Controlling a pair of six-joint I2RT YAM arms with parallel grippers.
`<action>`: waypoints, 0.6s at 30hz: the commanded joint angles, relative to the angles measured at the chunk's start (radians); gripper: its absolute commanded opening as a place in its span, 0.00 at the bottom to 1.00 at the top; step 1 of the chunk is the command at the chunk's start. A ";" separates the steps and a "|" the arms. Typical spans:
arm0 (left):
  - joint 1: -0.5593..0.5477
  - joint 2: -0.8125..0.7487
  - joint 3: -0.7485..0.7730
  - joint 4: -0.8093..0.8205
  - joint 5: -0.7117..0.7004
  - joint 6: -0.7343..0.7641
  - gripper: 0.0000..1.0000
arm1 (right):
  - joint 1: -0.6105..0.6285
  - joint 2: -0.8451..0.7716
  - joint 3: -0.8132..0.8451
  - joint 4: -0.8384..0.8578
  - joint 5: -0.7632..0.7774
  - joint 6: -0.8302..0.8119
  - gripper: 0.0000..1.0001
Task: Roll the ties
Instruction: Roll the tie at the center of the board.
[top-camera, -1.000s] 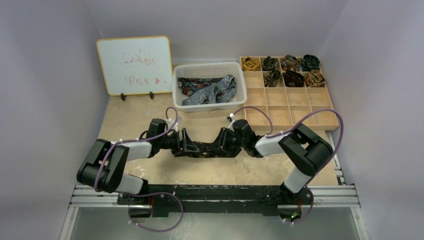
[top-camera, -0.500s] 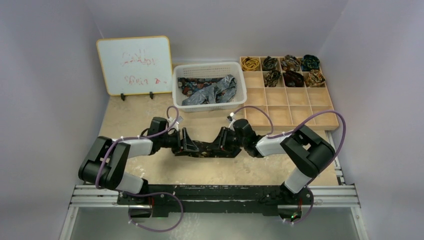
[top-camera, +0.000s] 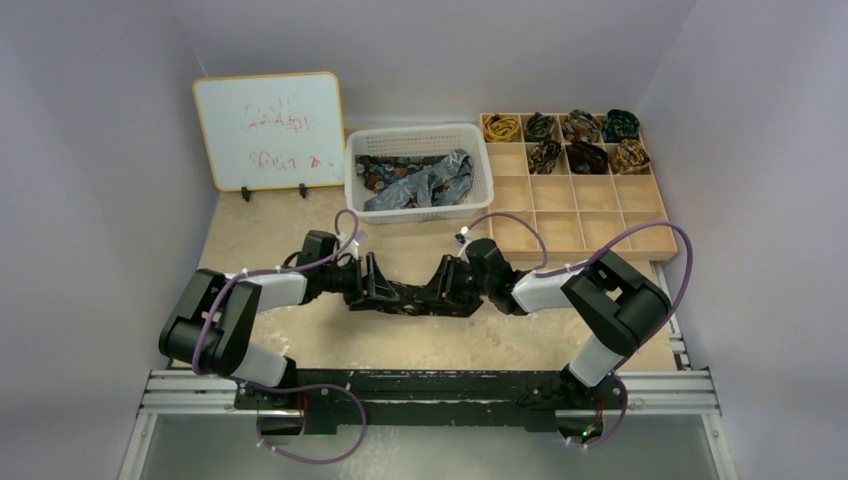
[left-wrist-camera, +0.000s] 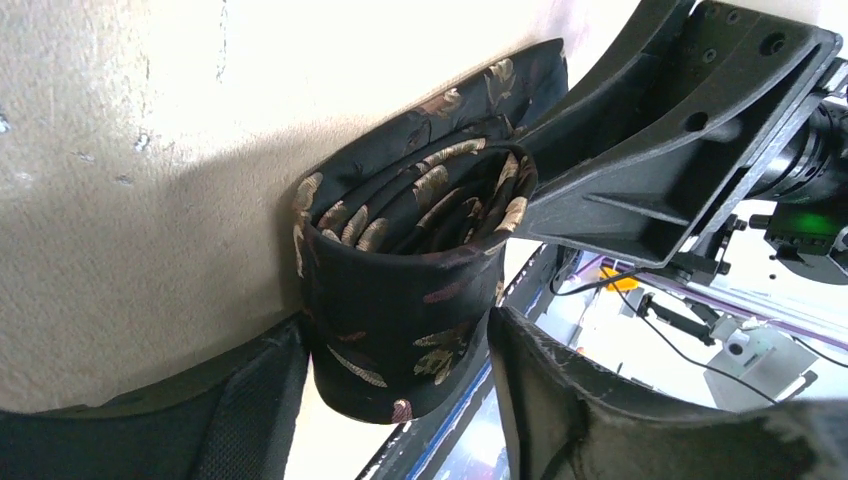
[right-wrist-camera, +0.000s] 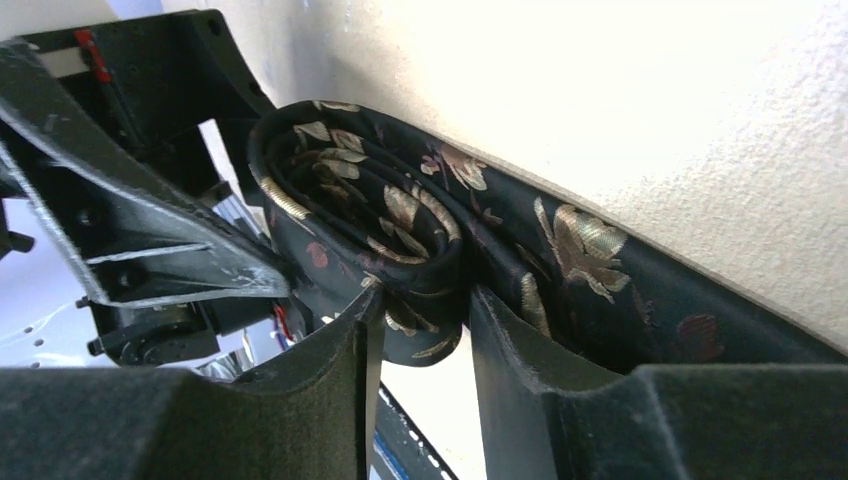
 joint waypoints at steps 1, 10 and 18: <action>0.006 -0.021 0.043 -0.054 -0.054 0.040 0.66 | 0.001 -0.026 0.024 -0.077 0.025 -0.029 0.41; 0.006 -0.135 0.077 -0.193 -0.179 0.058 0.74 | 0.000 -0.089 0.060 -0.113 0.048 -0.058 0.45; 0.006 -0.146 0.063 -0.157 -0.156 0.067 0.74 | 0.002 -0.008 0.053 -0.080 0.017 -0.050 0.37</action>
